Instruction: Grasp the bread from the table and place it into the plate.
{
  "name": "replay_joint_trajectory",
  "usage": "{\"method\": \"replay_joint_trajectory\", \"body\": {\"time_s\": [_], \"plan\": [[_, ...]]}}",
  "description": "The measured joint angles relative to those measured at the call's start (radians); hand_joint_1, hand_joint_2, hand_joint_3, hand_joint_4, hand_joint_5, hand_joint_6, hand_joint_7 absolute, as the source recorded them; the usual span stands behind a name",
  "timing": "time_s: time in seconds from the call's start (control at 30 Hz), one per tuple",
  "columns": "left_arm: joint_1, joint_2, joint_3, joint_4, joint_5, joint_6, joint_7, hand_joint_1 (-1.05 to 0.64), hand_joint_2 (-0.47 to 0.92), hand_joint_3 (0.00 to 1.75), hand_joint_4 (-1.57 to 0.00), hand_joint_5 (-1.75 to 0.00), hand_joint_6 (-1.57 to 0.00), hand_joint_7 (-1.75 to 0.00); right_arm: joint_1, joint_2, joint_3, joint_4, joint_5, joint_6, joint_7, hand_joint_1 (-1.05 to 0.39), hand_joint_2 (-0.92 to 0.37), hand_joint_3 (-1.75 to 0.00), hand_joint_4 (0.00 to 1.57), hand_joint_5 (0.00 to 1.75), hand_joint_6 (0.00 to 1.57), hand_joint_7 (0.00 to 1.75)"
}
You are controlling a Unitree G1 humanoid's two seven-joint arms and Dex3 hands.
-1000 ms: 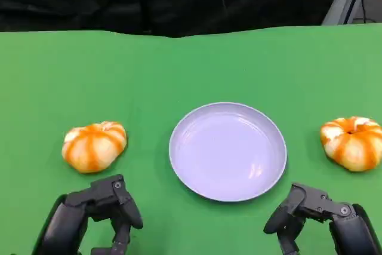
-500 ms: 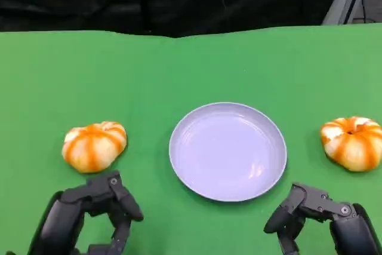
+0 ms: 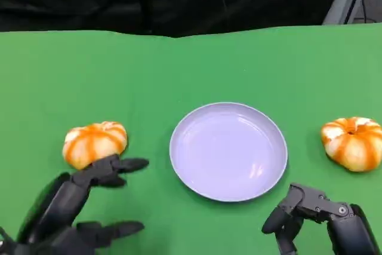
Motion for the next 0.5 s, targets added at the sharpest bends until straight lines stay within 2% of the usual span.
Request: {"method": "replay_joint_trajectory", "body": {"time_s": [0.3, 0.5], "plan": [[-0.155, 0.066, -0.039, 0.011, 0.258, 0.127, 0.052, -0.49, 0.92, 0.01, -0.13, -0.52, -0.31, 0.0, -0.001, 0.002, 0.001, 0.003, 0.001, 0.0, -0.002, -0.02, -0.3, -1.32, 0.85, 1.58, 0.86, 1.28], [-0.307, 0.11, -0.133, 0.153, 0.498, 0.255, 0.085, -0.53, 0.91, 0.0, -0.15, -0.56, -0.33, -0.01, 0.003, 0.003, 0.006, 0.0, 0.006, 0.002, -0.002, -0.02, -0.32, -1.32, 0.84, 1.59, 0.86, 1.28]]}}
